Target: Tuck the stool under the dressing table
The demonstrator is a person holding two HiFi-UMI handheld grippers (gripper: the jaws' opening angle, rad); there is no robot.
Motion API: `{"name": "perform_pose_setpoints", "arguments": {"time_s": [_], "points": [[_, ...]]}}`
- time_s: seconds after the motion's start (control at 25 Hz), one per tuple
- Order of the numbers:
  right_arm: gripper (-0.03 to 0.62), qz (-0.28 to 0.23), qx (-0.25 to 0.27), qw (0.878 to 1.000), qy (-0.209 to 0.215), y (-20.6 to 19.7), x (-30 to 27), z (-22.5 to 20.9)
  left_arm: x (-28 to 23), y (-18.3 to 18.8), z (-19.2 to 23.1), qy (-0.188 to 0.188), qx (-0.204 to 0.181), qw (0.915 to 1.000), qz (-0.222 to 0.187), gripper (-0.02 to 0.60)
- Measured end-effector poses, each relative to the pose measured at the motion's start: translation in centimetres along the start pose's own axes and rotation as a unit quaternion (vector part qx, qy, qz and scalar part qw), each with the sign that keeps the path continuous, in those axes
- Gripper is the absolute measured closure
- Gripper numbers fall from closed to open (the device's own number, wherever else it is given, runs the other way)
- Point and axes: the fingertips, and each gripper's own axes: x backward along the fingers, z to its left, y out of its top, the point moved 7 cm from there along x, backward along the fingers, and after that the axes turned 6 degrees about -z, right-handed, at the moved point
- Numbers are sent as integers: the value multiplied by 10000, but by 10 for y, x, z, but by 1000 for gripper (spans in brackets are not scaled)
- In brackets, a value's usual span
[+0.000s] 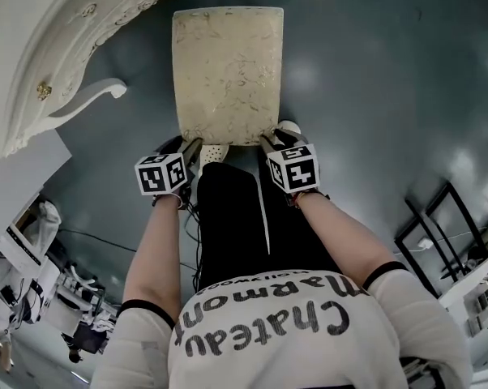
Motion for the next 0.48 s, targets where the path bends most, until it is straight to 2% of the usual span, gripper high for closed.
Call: {"name": "perform_pose_setpoints", "arguments": {"time_s": [0.12, 0.28, 0.48], "points": [[434, -192, 114, 9997, -33, 15, 5, -19, -7, 5, -16, 98, 190, 9995, -225, 333], [430, -394, 302, 9988, 20, 47, 7, -44, -15, 29, -37, 384, 179, 9981, -440, 344], [428, -487, 475, 9977, -74, 79, 0, -59, -24, 47, -46, 590, 415, 9951, -682, 348]]}}
